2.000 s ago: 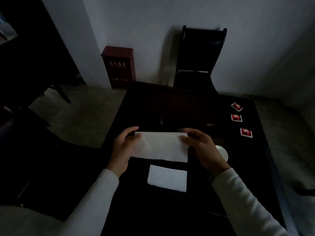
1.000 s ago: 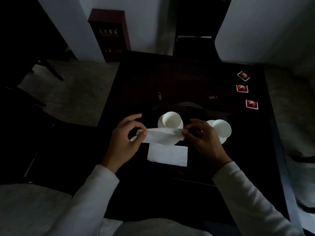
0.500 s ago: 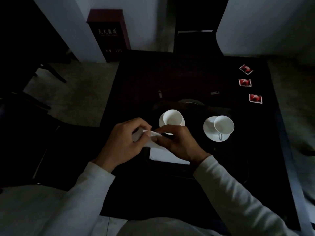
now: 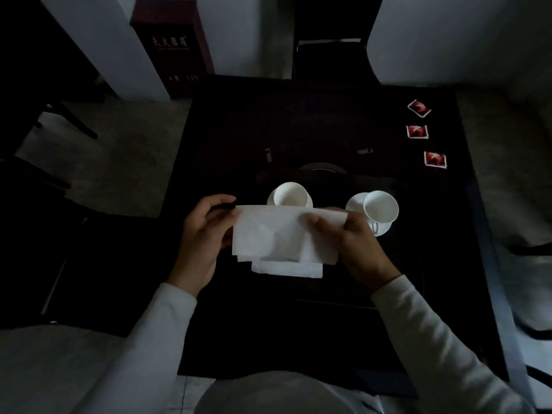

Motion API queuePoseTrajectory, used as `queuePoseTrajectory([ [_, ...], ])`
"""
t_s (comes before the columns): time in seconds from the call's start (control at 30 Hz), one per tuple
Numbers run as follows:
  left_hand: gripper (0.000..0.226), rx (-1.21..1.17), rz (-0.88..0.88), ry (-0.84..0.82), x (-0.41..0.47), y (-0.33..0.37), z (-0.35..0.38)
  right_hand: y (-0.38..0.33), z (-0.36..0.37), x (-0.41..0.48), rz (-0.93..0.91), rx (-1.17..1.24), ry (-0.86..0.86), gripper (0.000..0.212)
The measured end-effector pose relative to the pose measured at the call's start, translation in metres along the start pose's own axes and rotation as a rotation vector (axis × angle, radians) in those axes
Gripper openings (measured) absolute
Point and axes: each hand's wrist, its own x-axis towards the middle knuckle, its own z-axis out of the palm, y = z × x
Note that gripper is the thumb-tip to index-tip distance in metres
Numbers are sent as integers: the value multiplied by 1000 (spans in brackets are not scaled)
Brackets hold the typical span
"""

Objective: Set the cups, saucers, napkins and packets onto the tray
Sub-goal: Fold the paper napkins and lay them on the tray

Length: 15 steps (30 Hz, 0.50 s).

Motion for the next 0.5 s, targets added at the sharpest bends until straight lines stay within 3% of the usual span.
queuePoseTrajectory([
  [0.23, 17, -85, -69, 69, 7, -27, 13, 28, -21, 3, 89, 123, 98, 32],
  [0.33, 28, -172, -144, -9, 10, -40, 16, 40, -25, 4, 88, 92, 112, 28],
  [0.5, 36, -60, -176, -10, 15, -71, 17, 63, -34, 9, 137, 66, 184, 18],
])
